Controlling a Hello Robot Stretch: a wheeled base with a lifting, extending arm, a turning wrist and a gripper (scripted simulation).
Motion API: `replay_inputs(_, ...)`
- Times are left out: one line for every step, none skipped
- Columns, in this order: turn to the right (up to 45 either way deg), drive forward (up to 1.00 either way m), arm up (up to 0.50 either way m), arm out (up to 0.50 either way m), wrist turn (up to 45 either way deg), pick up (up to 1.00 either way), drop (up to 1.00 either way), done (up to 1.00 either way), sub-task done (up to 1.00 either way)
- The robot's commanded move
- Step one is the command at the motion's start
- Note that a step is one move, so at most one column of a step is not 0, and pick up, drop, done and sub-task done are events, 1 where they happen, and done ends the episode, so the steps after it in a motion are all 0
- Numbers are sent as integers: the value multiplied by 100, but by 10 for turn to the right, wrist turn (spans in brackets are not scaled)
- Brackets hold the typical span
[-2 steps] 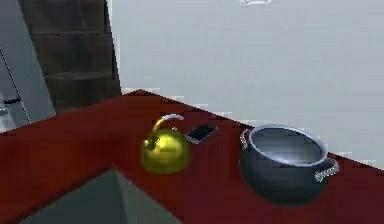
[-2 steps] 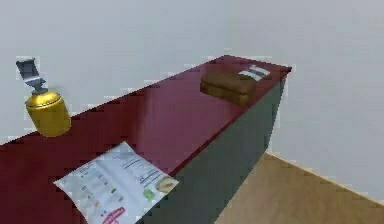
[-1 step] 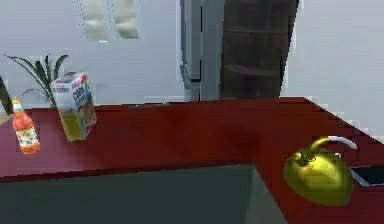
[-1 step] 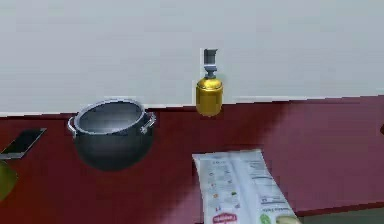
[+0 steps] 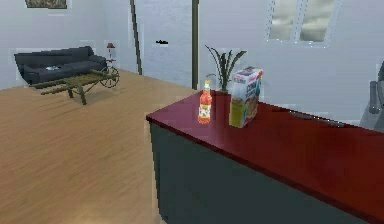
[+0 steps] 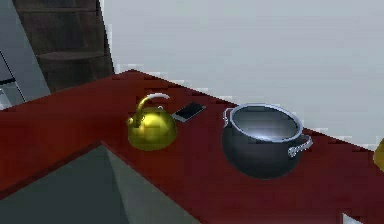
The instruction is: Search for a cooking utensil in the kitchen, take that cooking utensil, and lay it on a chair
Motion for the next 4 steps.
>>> replay_inputs(0, 0, 50, 0, 0, 0, 0, 0, 0)
replay_inputs(0, 0, 38, 0, 0, 0, 0, 0, 0)
replay_inputs(0, 0, 0, 30, 0, 0, 0, 0, 0)
replay_inputs(0, 0, 0, 0, 450, 0, 0, 0, 0)
